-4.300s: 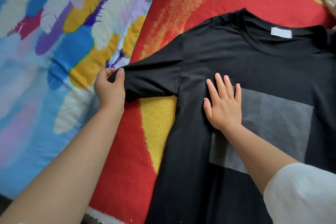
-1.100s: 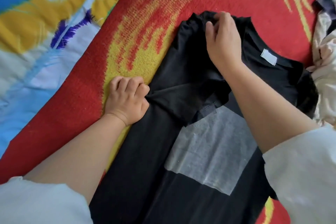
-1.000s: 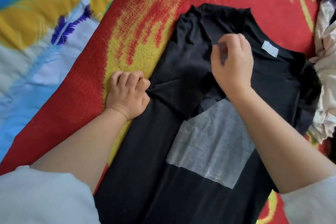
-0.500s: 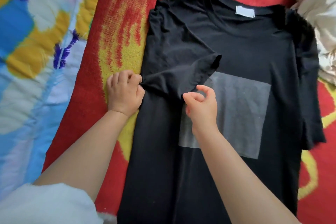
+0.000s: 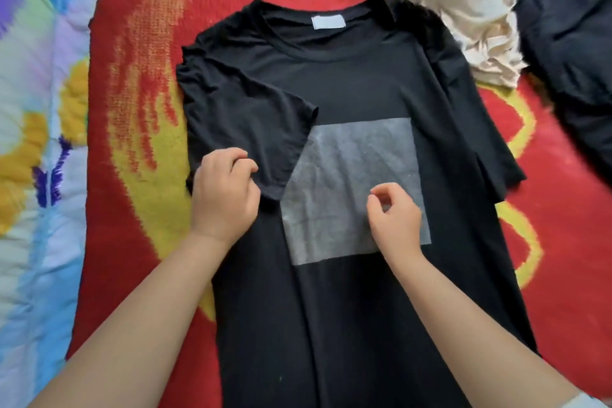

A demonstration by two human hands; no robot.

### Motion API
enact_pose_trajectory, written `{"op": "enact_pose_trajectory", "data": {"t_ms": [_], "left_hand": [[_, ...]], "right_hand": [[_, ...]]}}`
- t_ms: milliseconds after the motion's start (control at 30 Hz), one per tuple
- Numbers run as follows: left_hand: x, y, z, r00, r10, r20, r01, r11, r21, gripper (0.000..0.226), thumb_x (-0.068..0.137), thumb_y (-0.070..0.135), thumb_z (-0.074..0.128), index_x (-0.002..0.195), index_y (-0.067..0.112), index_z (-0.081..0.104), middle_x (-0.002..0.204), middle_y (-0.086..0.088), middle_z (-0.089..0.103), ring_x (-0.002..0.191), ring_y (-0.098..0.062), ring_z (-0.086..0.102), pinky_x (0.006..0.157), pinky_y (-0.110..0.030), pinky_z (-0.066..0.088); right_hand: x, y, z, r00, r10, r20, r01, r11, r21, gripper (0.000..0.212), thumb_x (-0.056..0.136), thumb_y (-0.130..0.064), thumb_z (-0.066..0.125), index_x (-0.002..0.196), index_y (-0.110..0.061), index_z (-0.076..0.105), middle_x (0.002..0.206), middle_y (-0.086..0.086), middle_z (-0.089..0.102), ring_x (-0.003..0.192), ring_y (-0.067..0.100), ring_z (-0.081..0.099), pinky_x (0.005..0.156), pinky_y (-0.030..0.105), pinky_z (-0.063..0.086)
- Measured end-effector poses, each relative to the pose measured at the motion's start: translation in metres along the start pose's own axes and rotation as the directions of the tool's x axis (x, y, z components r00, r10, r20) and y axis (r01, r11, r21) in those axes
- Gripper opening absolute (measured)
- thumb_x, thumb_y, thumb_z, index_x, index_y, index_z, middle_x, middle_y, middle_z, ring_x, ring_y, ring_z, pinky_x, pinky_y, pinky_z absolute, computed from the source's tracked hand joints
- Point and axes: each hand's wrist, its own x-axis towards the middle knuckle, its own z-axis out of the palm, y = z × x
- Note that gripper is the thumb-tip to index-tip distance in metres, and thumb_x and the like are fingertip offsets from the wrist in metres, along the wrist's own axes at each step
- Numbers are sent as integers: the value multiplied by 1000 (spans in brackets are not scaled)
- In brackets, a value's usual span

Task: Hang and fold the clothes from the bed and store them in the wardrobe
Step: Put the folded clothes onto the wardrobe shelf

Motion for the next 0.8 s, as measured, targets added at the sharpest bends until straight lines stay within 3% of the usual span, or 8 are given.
{"op": "enact_pose_trajectory", "data": {"t_ms": [133,233,333,400,467,600,733,800], "left_hand": [[22,74,44,949,225,223,-212,974,-80,27,68,10,39,73,-1,62,96,-18,61,93,-28,48,72,-37,43],[39,122,72,905,185,382,-191,981,-23,39,72,14,38,93,0,67,112,-19,62,108,-35,59,81,-39,52],[55,156,96,877,38,479,-95,991,94,55,93,25,40,141,0,29,151,-18,20,142,-30,14,113,-38,17],[65,165,111,858,-48,512,-46,984,169,62,98,35,33,147,7,7,156,-11,-2,144,-25,-6,115,-36,1],[77,173,126,869,-96,485,-9,978,210,63,98,37,31,147,8,5,156,-10,-4,143,-24,-8,115,-36,-1],[95,184,141,884,-151,443,54,973,225,64,98,39,30,148,8,4,156,-10,-4,144,-23,-8,115,-37,-4],[100,189,156,888,-153,433,46,968,247,64,97,38,33,147,5,13,156,-11,4,144,-23,-1,114,-40,-2],[98,189,163,911,-141,386,53,972,231,61,93,37,37,141,0,31,151,-17,23,142,-29,18,113,-45,6]], "right_hand": [[36,42,-68,956,30,-291,-64,992,-106,32,83,-22,51,103,1,59,105,15,60,102,31,52,89,35,38],[64,63,-112,905,123,-408,-192,973,-131,50,84,-30,57,123,1,48,126,19,49,122,31,39,103,34,25],[90,84,-136,920,256,-296,-313,936,-161,67,82,-28,66,138,-8,36,138,16,39,131,29,32,108,36,22],[104,95,-139,943,259,-209,-288,950,-120,52,80,-19,68,127,-6,50,124,16,51,118,29,46,99,36,34],[118,97,-145,963,205,-173,-207,978,10,21,80,-9,66,100,-3,65,94,13,62,90,22,57,80,32,43],[149,92,-182,967,65,-248,-35,992,123,9,85,-6,60,77,-12,61,66,-4,54,52,-10,46,60,13,35],[199,99,-231,896,254,-363,-69,889,452,24,87,-8,55,67,-21,54,67,-5,47,65,6,44,69,27,38],[223,109,-241,868,282,-409,-95,903,420,24,88,-11,53,67,-24,50,68,-7,46,65,6,43,72,30,40]]}}
